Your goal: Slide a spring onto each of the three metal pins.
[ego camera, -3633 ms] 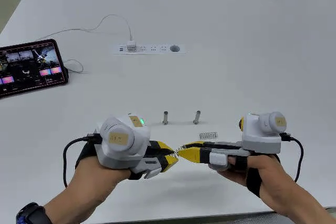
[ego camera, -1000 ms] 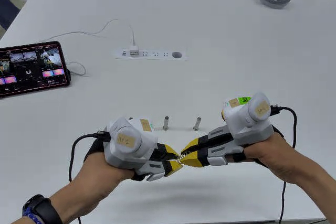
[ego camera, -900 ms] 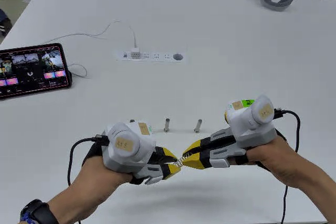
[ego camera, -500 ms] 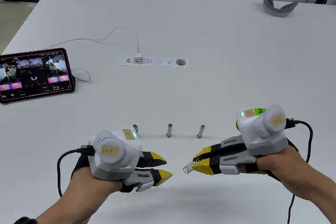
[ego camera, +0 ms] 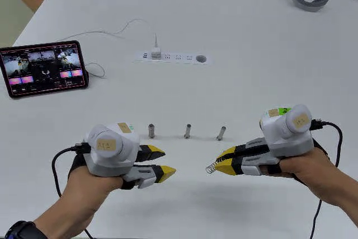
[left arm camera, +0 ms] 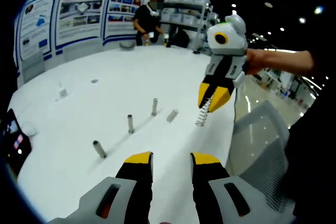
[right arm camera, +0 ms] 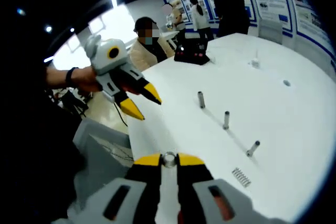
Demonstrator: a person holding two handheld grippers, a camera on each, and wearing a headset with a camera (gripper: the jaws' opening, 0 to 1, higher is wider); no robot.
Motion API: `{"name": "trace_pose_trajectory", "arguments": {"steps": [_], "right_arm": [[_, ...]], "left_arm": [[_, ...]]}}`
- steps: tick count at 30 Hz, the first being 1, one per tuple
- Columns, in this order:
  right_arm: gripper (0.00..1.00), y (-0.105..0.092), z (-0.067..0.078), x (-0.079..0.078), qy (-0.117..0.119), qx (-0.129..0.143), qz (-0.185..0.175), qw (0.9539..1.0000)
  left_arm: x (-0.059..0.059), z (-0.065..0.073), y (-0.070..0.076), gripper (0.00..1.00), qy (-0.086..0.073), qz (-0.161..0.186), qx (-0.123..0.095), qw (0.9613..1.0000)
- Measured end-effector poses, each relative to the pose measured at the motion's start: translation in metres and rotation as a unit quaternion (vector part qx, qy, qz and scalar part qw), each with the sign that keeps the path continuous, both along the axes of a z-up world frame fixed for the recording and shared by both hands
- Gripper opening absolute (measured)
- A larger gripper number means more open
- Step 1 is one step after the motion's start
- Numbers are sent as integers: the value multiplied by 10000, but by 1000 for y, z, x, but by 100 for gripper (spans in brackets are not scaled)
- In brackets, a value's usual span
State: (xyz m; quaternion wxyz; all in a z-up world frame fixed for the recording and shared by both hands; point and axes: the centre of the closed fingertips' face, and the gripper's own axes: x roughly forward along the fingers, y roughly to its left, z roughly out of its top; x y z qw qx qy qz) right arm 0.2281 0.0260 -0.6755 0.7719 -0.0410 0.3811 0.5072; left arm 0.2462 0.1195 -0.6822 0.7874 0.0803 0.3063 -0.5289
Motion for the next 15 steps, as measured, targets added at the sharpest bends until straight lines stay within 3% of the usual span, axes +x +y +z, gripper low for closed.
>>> {"name": "trace_pose_trajectory", "arguments": {"steps": [15], "right_arm": [[12, -2, -3, 20, -68, -254, 52, 9996]], "left_arm": [[15, -3, 29, 39, 52, 542, -1, 9985]]}}
